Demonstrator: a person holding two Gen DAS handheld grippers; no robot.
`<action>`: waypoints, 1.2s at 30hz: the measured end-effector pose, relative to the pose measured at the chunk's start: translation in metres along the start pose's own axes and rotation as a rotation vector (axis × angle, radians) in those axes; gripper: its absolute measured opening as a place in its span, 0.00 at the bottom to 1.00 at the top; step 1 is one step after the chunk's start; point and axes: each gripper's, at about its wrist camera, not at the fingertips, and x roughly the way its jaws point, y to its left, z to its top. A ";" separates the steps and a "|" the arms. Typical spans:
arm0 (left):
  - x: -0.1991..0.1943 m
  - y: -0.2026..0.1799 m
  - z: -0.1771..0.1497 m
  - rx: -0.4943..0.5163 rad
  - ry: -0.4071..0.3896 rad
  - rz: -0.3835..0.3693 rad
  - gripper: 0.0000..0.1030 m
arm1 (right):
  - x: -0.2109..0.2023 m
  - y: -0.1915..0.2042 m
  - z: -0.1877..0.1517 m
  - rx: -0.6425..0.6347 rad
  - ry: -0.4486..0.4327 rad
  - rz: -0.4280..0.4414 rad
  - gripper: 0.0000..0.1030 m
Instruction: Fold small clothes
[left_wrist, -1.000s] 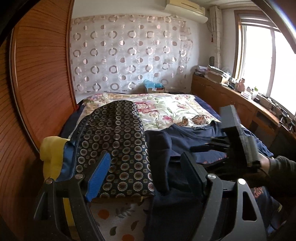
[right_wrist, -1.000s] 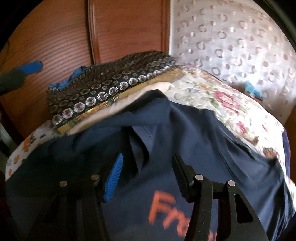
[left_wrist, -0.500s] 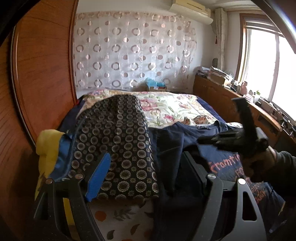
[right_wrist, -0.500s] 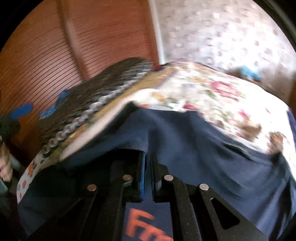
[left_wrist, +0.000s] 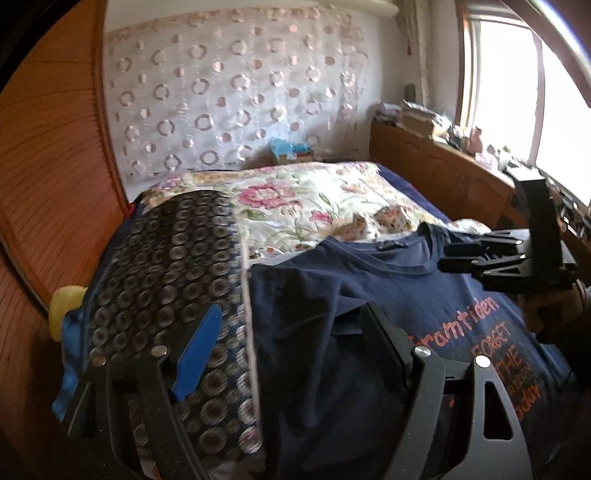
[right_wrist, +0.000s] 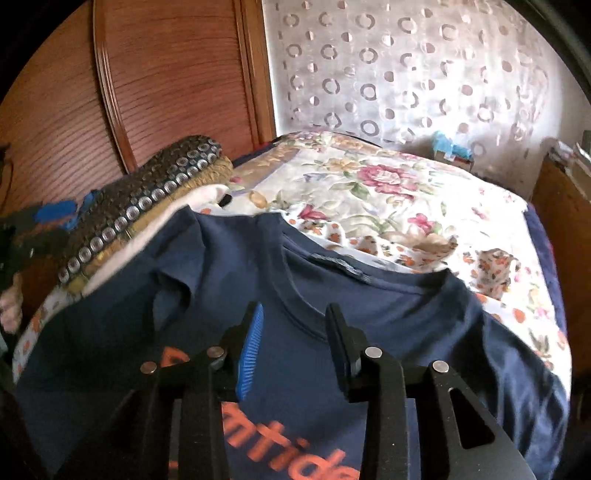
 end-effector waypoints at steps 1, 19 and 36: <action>0.006 -0.005 0.002 0.018 0.014 -0.011 0.67 | -0.001 -0.002 0.000 0.003 0.000 -0.007 0.35; 0.072 -0.016 0.001 0.118 0.252 0.051 0.05 | -0.016 -0.017 -0.012 0.058 -0.010 0.011 0.35; 0.019 0.027 0.012 -0.015 0.094 0.137 0.18 | -0.025 -0.011 -0.009 0.011 -0.008 0.020 0.42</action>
